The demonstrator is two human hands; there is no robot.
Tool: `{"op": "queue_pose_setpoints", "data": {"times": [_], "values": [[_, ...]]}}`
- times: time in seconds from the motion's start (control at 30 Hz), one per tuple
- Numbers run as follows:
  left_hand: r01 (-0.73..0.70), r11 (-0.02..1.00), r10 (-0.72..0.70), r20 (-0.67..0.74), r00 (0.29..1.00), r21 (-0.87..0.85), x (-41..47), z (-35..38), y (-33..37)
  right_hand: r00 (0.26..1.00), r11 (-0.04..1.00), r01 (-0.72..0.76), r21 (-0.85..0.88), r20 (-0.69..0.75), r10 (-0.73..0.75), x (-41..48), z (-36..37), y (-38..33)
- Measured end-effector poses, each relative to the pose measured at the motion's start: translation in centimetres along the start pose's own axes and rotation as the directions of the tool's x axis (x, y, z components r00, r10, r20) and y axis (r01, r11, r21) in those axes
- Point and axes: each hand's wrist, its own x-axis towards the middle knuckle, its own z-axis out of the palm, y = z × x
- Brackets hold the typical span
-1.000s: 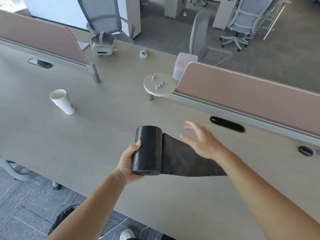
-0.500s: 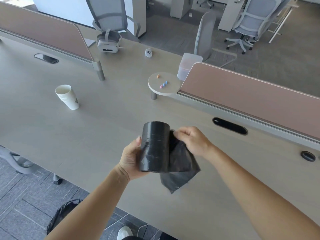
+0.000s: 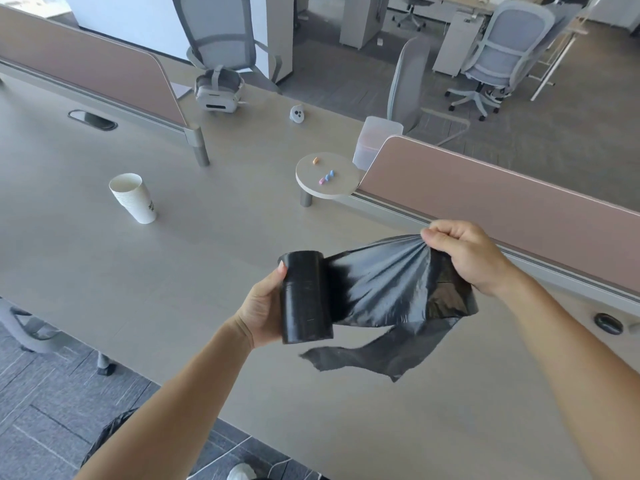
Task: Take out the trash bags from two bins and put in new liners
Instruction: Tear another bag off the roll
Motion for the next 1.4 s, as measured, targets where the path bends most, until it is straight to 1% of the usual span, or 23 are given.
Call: {"op": "queue_pose_setpoints", "data": {"times": [0.1, 0.17, 0.27, 0.33, 0.37, 0.4, 0.43, 0.47, 0.5, 0.53, 0.57, 0.6, 0.63, 0.67, 0.73, 0.77, 0.87, 0.97, 1.03, 1.1, 1.23, 1.3, 1.4], "values": [[0.012, 1.000, -0.012, -0.125, 0.992, 0.002, 0.3, -1.3, 0.0, 0.995, 1.000, -0.019, 0.017, -0.102, 0.021, 0.1, -1.8, 0.8], [0.039, 0.999, -0.041, -0.160, 0.986, -0.019, 0.3, -2.2, -0.2, 0.989, 0.999, -0.043, -0.012, -0.139, 0.041, 0.2, -2.4, 1.6], [0.060, 0.998, -0.063, -0.118, 0.991, -0.024, -0.1, -2.5, -0.6, 0.983, 0.991, -0.067, -0.118, -0.176, 0.045, 0.3, -2.5, 3.4], [0.062, 0.997, -0.065, -0.059, 0.996, -0.040, -0.4, -2.1, -0.8, 0.985, 0.958, -0.112, -0.262, -0.157, 0.072, 0.7, -2.5, 4.7], [0.061, 0.996, -0.063, -0.039, 0.997, -0.065, -0.6, -1.9, -0.8, 0.982, 0.900, -0.156, -0.406, -0.163, 0.097, 0.8, -2.3, 5.1], [0.057, 0.993, -0.060, -0.024, 0.998, -0.098, -0.7, -1.8, -0.8, 0.982, 0.803, -0.182, -0.567, -0.149, 0.117, 1.0, -1.9, 5.3], [0.055, 0.990, -0.058, -0.013, 0.998, -0.130, -0.7, -1.6, -0.8, 0.981, 0.680, -0.195, -0.707, -0.148, 0.127, 1.1, -1.2, 5.2], [0.054, 0.987, -0.054, 0.001, 0.999, -0.154, -0.8, -1.3, -0.7, 0.985, 0.616, -0.173, -0.768, -0.139, 0.103, 1.4, 0.0, 5.3], [0.050, 0.984, -0.046, 0.027, 0.999, -0.168, -0.8, -1.0, -0.5, 0.992, 0.642, -0.122, -0.757, -0.121, 0.045, 1.5, 1.6, 4.4], [0.045, 0.983, -0.035, 0.060, 0.998, -0.176, -0.8, -0.6, -0.3, 0.996, 0.723, -0.051, -0.689, -0.093, -0.018, 1.6, 3.4, 3.3], [0.040, 0.983, -0.023, 0.097, 0.995, -0.181, -0.8, -0.2, -0.1, 0.998, 0.846, 0.012, -0.533, -0.047, -0.044, 1.5, 5.2, 2.0], [0.037, 0.983, -0.011, 0.142, 0.990, -0.182, -0.8, 0.4, 0.0, 1.000, 0.943, 0.021, -0.333, 0.014, -0.018, 1.5, 7.0, 1.0], [0.031, 0.983, 0.003, 0.186, 0.983, -0.180, -0.9, 0.9, 0.2, 0.993, 0.984, -0.030, -0.174, 0.110, 0.049, 1.5, 8.3, 0.1], [0.016, 0.984, 0.023, 0.217, 0.976, -0.179, -0.9, 1.5, 0.3, 0.975, 0.991, -0.084, -0.103, 0.198, 0.103, 1.7, 9.4, -0.3], [-0.019, 0.983, 0.058, 0.211, 0.976, -0.180, -0.9, 2.2, 0.5, 0.943, 0.987, -0.112, -0.112, 0.300, 0.141, 2.2, 10.6, -0.3], [-0.038, 0.984, 0.069, 0.181, 0.981, -0.172, -0.8, 2.3, 0.7, 0.938, 0.988, -0.108, -0.109, 0.319, 0.138, 2.3, 10.6, -0.2], [-0.067, 0.991, 0.079, 0.101, 0.992, -0.119, -0.6, 2.0, 0.8, 0.948, 0.989, -0.133, -0.062, 0.284, 0.145, 2.5, 10.1, 0.3], [-0.058, 0.994, 0.064, 0.061, 0.996, -0.096, -0.8, 1.6, 0.6, 0.933, 0.980, -0.197, -0.035, 0.299, 0.199, 2.2, 9.5, 0.2], [-0.039, 0.994, 0.041, 0.012, 0.999, -0.105, -0.9, 1.4, 0.4, 0.935, 0.976, -0.217, -0.019, 0.282, 0.213, 2.2, 9.3, 0.2], [-0.015, 0.987, 0.014, -0.006, 1.000, -0.161, -1.1, 1.2, 0.4, 0.938, 0.974, -0.224, -0.040, 0.263, 0.227, 2.1, 9.2, 0.2], [0.033, 0.956, -0.016, 0.062, 0.998, -0.292, -1.3, 1.2, 0.2, 0.932, 0.958, -0.268, -0.103, 0.226, 0.285, 1.9, 8.6, -0.1], [0.028, 0.949, 0.002, 0.095, 0.995, -0.313, -1.6, 1.2, 0.2, 0.924, 0.948, -0.283, -0.148, 0.223, 0.311, 1.8, 8.2, -0.1], [0.025, 0.954, 0.018, 0.139, 0.990, -0.300, -1.8, 0.9, 0.1, 0.934, 0.957, -0.273, -0.093, 0.213, 0.287, 1.7, 7.7, -0.3]]}}
